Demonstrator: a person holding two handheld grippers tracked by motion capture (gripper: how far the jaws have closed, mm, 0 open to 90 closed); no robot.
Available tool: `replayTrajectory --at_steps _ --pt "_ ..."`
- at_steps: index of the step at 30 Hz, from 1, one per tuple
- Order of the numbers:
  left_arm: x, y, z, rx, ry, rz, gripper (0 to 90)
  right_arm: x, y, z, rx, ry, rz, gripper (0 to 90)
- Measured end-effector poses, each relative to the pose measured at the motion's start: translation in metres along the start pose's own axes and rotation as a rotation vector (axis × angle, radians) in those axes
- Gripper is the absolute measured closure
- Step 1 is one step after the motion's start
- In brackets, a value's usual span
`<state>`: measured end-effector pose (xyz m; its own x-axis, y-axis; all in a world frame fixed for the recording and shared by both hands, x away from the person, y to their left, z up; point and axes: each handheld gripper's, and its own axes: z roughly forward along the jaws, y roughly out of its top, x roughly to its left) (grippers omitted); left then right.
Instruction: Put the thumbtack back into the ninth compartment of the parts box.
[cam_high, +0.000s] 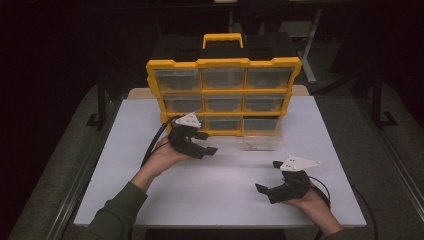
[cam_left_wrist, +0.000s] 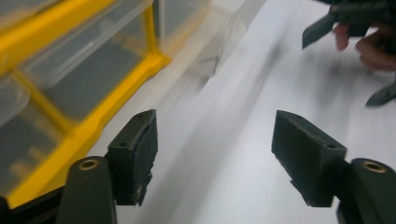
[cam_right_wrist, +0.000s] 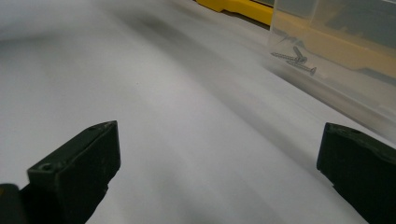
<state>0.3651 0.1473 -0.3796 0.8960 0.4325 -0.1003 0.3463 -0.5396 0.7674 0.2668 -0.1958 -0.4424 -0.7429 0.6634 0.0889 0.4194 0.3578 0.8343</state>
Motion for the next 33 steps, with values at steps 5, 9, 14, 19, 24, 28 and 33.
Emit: replayTrajectory --at_steps 5,9,14,19,24,28,33 --pt "-0.003 -0.026 -0.014 -0.013 0.035 -0.018 23.4 0.0 0.0 0.0 0.001 -0.001 0.002 0.0" --pt "-0.006 -0.045 -0.026 -0.033 0.062 -0.029 17.6 0.0 0.0 0.0 0.003 -0.002 0.002 0.0" --pt "-0.01 -0.068 -0.038 -0.054 0.091 -0.032 13.3 0.0 0.0 0.0 0.002 -0.003 0.003 0.0" --pt "-0.011 -0.089 -0.045 -0.065 0.109 -0.045 8.3 0.0 0.0 0.001 0.003 -0.004 0.003 0.0" --pt "-0.014 -0.104 -0.05 -0.076 0.121 -0.063 2.2 0.0 0.0 0.001 0.003 -0.005 0.004 0.0" --pt "-0.019 -0.115 -0.053 -0.084 0.129 -0.077 0.0 -0.001 0.0 0.001 0.004 -0.004 0.002 0.0" --pt "-0.021 -0.127 -0.053 -0.063 0.14 -0.064 0.0 0.0 0.0 0.001 0.008 -0.004 0.001 0.0"
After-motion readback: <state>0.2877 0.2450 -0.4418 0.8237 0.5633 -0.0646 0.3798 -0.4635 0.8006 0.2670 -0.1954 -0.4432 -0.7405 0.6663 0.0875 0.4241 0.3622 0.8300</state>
